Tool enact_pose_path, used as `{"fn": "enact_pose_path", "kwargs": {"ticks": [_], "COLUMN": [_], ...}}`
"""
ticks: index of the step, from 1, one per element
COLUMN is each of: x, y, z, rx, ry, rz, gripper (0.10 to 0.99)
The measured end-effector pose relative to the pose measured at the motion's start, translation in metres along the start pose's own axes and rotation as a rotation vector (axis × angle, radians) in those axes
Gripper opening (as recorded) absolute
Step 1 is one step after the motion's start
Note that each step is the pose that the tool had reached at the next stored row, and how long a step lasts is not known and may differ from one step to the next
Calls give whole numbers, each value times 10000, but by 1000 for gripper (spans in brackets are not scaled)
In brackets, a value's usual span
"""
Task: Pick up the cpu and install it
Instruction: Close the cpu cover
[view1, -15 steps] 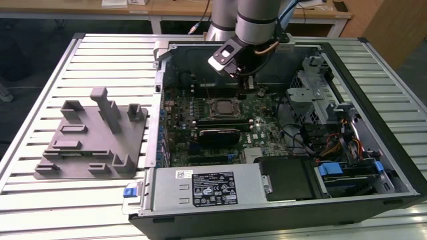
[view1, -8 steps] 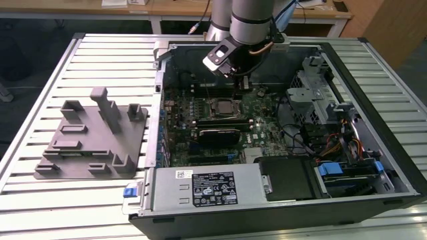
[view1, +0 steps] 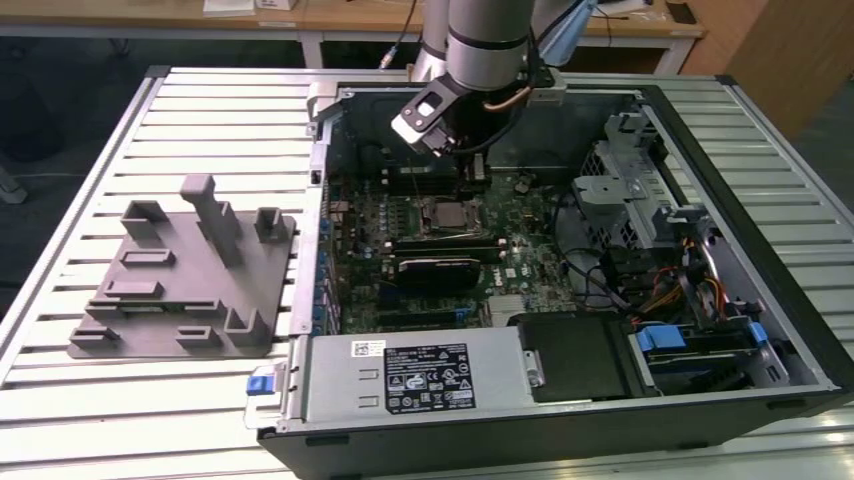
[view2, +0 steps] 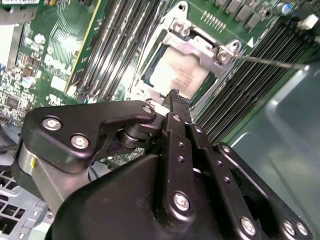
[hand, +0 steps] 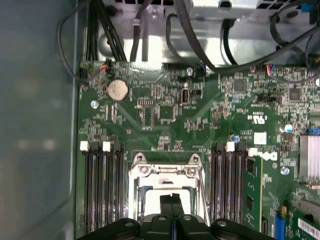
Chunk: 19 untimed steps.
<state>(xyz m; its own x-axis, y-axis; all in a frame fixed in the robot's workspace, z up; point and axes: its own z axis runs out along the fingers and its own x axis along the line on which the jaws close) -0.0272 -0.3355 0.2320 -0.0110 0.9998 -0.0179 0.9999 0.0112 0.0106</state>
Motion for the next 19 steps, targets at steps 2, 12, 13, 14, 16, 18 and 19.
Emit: {"fn": "enact_pose_path", "kwargs": {"ticks": [2, 12, 13, 14, 16, 18, 19], "x": [1, 2, 2, 2, 2, 2, 2], "y": [-33, -145, -151, -154, -154, -156, -156], "z": [4, 21, 24, 26, 25, 26, 26], "rx": [0, 0, 0, 0, 1, 0, 0], "ry": [1, 0, 1, -1, -1, 0, 0], "rz": [0, 0, 1, 0, -2, -1, -4], "gripper": [106, 106, 106, 106, 106, 106, 106]}}
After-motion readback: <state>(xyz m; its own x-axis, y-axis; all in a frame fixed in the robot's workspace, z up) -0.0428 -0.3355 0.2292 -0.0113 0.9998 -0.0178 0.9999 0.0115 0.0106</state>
